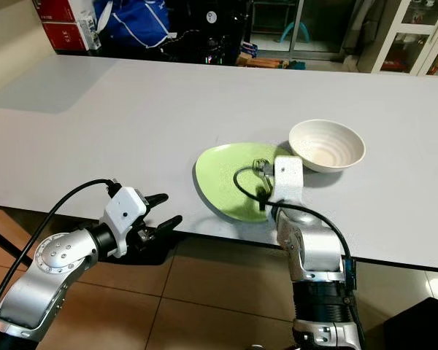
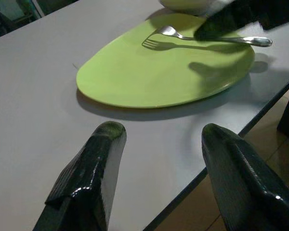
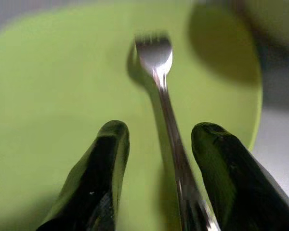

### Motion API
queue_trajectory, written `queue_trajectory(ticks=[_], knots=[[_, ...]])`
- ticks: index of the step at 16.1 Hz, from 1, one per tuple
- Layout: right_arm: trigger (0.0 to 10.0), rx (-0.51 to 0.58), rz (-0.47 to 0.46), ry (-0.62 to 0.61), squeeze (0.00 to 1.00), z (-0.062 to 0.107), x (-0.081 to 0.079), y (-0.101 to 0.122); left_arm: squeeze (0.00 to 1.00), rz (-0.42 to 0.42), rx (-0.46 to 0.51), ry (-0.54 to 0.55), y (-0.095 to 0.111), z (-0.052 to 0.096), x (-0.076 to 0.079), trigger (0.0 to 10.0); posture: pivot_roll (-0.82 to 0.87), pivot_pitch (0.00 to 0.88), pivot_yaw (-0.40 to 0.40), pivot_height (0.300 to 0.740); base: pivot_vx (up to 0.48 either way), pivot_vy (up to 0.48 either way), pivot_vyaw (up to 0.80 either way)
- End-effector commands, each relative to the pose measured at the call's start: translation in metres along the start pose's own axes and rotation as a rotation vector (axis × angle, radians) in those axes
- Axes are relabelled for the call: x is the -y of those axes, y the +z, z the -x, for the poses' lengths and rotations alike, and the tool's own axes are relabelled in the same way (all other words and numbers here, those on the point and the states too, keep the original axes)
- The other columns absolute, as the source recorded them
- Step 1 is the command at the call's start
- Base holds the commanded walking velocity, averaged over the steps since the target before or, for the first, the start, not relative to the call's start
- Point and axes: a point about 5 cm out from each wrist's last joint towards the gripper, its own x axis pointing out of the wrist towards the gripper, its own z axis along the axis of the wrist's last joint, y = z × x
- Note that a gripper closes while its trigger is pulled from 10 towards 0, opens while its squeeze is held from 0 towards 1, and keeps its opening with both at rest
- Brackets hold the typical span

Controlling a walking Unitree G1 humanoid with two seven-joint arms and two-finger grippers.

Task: Setting the table

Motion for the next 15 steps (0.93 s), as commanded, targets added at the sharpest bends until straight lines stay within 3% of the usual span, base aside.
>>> queue_trajectory(ticks=[1, 3, 4, 5, 8, 12, 15], knots=[[10.0, 0.11, 0.017, 0.03, 0.0, 0.007, -0.003, 0.019, 0.0, -0.028, 0.027, 0.043, 0.007, 0.001, -0.007, 10.0, -0.03, 0.017, 0.06, 0.74, 0.0, 0.0, 0.0], [10.0, 0.343, 0.015, 0.061, 0.0, 0.03, -0.003, 0.049, 0.0, -0.032, 0.092, 0.211, 0.022, 0.001, -0.022, 10.0, -0.03, 0.02, 0.061, 0.74, 0.0, 0.0, 0.0], [10.0, 0.384, 0.029, 0.069, 0.0, 0.036, -0.002, 0.054, 0.0, -0.018, 0.099, 0.257, 0.025, 0.001, -0.025, 10.0, -0.03, 0.018, 0.062, 0.74, 0.0, 0.0, 0.0], [10.0, 0.447, 0.101, 0.028, 0.0, 0.053, 0.007, 0.054, 0.0, 0.003, 0.155, 0.368, 0.042, 0.0, -0.027, 10.0, -0.04, 0.01, 0.064, 0.74, 0.0, 0.0, 0.0], [10.0, 0.444, 0.045, 0.012, 0.0, 0.065, 0.011, 0.035, 0.0, 0.001, 0.151, 0.428, 0.044, -0.003, -0.025, 10.0, -0.05, 0.0, 0.062, 0.74, 0.0, 0.0, 0.0], [10.0, 0.398, 0.008, -0.051, 0.0, 0.058, 0.011, 0.008, 0.0, -0.005, 0.096, 0.555, 0.042, -0.007, -0.04, 10.0, -0.03, 0.0, 0.05, 0.74, 0.0, 0.375, 0.0], [10.0, 0.401, -0.037, -0.044, 0.0, 0.055, 0.008, 0.008, 0.0, -0.015, 0.099, 0.594, 0.046, -0.01, -0.048, 10.0, -0.03, 0.0, 0.05, 0.74, 0.0, 0.434, 0.0]])
